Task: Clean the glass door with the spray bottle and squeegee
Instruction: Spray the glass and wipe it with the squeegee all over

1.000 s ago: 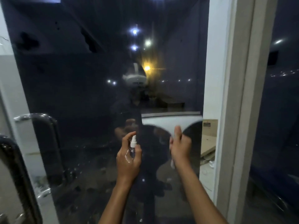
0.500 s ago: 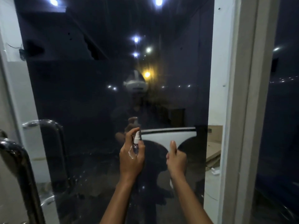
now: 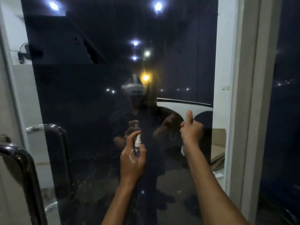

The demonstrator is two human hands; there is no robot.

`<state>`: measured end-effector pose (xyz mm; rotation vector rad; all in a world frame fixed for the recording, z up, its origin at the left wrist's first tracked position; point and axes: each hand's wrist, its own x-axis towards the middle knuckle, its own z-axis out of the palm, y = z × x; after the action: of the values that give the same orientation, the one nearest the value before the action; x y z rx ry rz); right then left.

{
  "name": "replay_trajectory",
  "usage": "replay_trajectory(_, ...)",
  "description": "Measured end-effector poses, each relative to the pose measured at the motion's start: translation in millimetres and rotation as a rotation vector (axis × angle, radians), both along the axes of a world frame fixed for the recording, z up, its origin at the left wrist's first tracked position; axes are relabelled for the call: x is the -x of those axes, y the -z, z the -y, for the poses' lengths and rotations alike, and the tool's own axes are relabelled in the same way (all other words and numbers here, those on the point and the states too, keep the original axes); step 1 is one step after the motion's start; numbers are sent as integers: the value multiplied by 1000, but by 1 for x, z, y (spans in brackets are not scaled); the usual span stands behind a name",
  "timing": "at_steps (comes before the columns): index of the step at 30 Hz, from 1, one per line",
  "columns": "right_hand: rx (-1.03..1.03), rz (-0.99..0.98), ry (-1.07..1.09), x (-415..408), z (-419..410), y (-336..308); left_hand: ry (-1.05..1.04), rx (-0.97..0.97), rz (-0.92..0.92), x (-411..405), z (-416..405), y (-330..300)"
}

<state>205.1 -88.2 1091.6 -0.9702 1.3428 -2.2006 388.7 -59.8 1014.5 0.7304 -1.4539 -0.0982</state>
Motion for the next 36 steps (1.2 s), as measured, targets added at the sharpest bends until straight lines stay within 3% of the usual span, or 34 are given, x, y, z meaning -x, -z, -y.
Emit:
replay_trajectory(4, -118, -85, 103, -1, 3, 63, 7, -41, -22, 3, 10, 3)
replay_trajectory(10, -192, -122, 57, 9, -11, 122, 45, -7, 21, 18, 15, -23)
replay_trajectory(16, -155, -308, 7, 20, -23, 129, 20, 25, 88, 33, 22, -72)
replay_trajectory(20, -146, -290, -41, 33, -26, 128, -73, 74, 48, 33, 24, -87)
replay_trajectory(29, -127, -323, -43, 40, -31, 121, -16, 103, 61, 32, 24, -103)
replay_trajectory(36, -25, -570, -128, 38, -29, 89, 71, 155, 63, 28, 26, -114)
